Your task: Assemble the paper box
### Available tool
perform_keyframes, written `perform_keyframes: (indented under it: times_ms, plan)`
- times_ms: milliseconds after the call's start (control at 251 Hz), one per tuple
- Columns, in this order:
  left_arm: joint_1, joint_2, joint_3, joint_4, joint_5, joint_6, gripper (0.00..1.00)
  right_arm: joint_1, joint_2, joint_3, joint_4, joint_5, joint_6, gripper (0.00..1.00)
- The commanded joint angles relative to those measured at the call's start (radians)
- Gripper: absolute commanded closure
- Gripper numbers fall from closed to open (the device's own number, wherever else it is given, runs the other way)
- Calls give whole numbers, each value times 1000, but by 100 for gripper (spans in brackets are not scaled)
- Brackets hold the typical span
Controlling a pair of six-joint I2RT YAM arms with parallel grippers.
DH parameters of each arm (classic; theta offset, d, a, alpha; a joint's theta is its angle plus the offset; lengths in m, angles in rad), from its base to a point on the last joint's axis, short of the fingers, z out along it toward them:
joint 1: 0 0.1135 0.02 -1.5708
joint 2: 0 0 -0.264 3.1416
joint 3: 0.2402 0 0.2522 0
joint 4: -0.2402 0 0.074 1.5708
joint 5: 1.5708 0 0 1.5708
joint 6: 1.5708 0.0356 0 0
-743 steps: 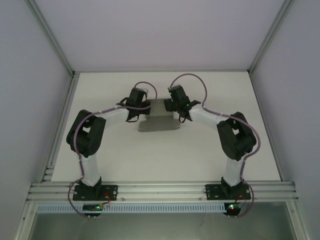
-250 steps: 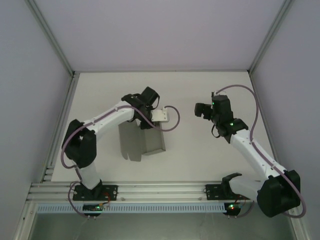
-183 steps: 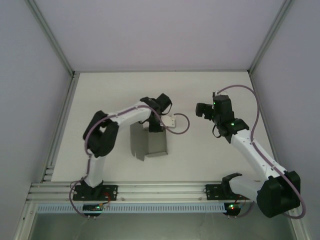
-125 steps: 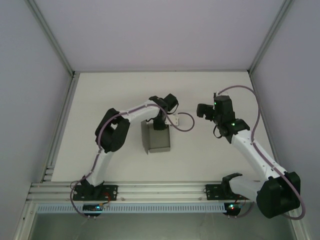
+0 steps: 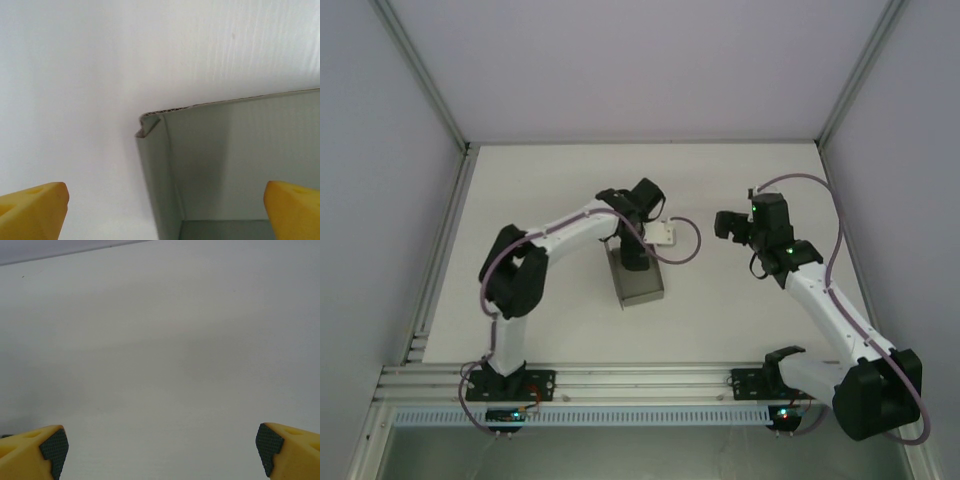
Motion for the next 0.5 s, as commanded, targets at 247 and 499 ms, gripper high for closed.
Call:
perform_keyframes:
  times_ms: [247, 499]
  plan:
    - [192, -306, -135, 401, 175, -373, 1, 56, 233, 131, 78, -455, -374, 1]
    - [504, -454, -380, 516, 108, -944, 0, 278, 674, 538, -251, -528, -873, 7]
